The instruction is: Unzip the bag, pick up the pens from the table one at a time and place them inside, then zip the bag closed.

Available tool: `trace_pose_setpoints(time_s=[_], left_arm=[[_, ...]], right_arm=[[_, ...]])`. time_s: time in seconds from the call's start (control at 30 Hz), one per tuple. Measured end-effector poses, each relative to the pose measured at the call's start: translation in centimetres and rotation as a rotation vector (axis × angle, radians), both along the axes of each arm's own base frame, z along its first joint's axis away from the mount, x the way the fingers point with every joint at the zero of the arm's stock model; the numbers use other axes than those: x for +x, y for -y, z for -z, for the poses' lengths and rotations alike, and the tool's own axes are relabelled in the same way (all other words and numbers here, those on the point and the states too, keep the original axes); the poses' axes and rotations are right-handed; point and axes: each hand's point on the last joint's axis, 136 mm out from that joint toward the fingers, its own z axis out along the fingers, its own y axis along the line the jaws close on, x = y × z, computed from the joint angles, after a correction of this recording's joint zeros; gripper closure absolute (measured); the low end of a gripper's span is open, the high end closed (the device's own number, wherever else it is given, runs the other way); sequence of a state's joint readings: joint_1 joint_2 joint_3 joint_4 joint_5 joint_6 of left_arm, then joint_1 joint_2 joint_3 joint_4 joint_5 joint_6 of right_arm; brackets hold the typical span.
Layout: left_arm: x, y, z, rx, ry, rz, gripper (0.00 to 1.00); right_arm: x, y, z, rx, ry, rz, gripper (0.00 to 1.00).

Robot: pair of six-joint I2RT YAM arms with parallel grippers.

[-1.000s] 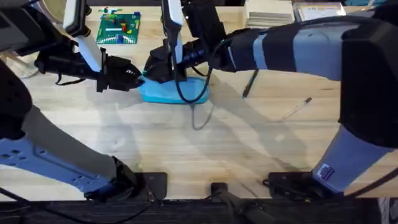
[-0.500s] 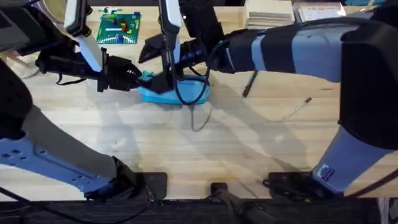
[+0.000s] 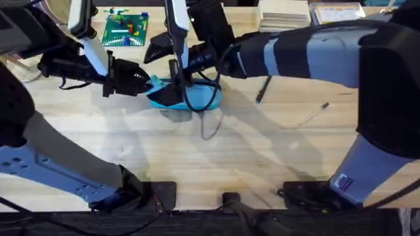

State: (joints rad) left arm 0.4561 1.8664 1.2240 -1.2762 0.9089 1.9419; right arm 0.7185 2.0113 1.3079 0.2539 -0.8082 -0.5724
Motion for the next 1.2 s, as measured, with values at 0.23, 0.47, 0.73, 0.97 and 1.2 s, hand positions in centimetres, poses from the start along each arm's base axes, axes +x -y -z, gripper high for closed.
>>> trace_pose_setpoints(time_s=[0.23, 0.47, 0.73, 0.97, 1.2], left_arm=[[0.0, 0.0, 0.0, 0.0, 0.0, 0.0, 0.959], [0.0, 0.0, 0.0, 0.0, 0.0, 0.0, 0.959], [0.0, 0.0, 0.0, 0.0, 0.0, 0.0, 0.959], [0.0, 0.0, 0.0, 0.0, 0.0, 0.0, 0.959], [0.0, 0.0, 0.0, 0.0, 0.0, 0.0, 0.959]], right_arm=[[0.4, 0.3, 0.0, 0.0, 0.0, 0.008, 0.005], [2.3, 2.3, -3.3, 0.037, 0.044, 0.062, 0.005], [2.8, 7.0, -6.9, -0.013, -0.018, 0.146, 0.005], [2.1, 11.7, -7.0, -0.112, -0.162, 0.226, 0.005], [1.2, 16.7, -8.4, -0.171, -0.271, 0.325, 0.005]])
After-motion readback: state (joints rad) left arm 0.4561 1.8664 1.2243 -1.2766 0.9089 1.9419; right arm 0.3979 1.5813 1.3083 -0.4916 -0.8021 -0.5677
